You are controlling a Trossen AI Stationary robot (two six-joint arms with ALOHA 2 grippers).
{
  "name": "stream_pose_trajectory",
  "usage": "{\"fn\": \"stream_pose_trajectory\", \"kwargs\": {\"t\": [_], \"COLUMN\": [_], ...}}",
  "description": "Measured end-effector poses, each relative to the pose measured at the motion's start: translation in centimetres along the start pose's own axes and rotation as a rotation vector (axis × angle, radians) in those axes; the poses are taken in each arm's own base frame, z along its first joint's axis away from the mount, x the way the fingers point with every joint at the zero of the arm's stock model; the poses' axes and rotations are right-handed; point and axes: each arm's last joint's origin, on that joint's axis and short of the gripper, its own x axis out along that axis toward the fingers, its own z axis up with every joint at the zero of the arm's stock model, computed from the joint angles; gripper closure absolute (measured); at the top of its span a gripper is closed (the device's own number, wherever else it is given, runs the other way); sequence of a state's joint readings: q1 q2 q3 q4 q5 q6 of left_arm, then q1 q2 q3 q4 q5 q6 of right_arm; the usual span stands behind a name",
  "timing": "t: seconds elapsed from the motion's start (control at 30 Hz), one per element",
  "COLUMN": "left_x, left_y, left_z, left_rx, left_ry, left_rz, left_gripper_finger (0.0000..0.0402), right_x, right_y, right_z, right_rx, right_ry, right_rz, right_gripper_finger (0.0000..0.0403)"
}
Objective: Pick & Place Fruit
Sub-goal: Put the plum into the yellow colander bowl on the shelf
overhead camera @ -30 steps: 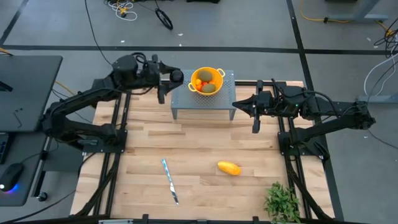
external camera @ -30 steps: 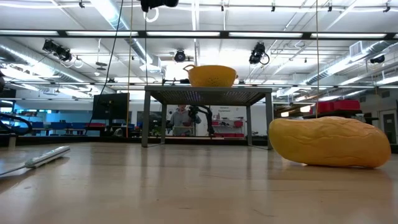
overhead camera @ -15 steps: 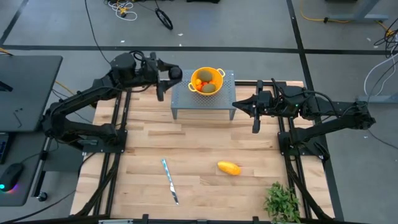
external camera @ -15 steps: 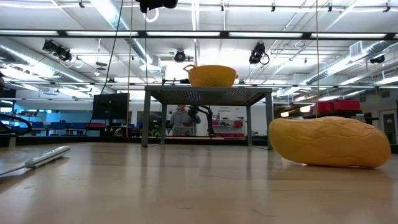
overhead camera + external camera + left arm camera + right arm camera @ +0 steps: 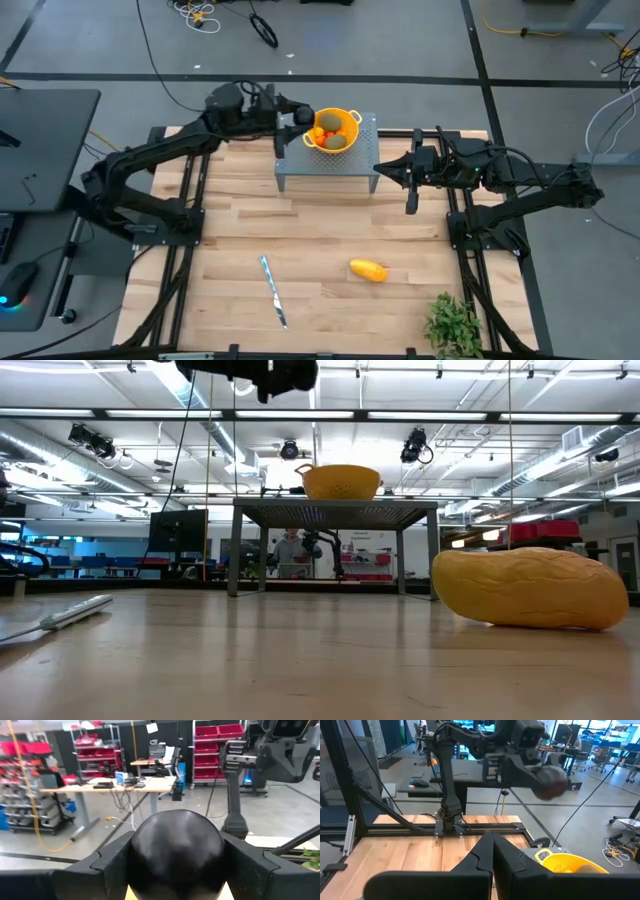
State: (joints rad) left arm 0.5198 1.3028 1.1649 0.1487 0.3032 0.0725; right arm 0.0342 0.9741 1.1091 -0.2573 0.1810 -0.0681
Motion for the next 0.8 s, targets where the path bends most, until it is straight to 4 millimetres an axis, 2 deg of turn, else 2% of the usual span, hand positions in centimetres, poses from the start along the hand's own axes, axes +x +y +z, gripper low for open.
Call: {"fn": "stream_pose_trajectory", "kwargs": {"t": [0.17, 0.33, 0.63, 0.8], "left_x": [1.8, 2.7, 2.6, 2.5], "left_y": [0.4, 0.6, 1.1, 1.5], "left_z": [-1.6, -2.7, -2.7, -2.6], "left_rx": [-0.026, -0.042, -0.022, 0.007], "left_ry": [0.021, 0.052, 0.048, 0.039], "left_rz": [-0.032, -0.035, -0.013, 0.063], "left_gripper_finger": [0.0141, 0.014, 0.0141, 0.0141], "right_x": [0.0, 0.0, 0.0, 0.0], "right_y": [0.0, 0.0, 0.0, 0.0], "right_z": [0.0, 0.0, -0.1, -0.1], "right_rx": [0.0, 0.0, -0.002, -0.002], "right_ry": [0.0, 0.001, 0.009, 0.009], "right_rz": [0.0, 0.0, 0.0, 0.0], "right_gripper_finger": [0.04, 0.04, 0.04, 0.04]}}
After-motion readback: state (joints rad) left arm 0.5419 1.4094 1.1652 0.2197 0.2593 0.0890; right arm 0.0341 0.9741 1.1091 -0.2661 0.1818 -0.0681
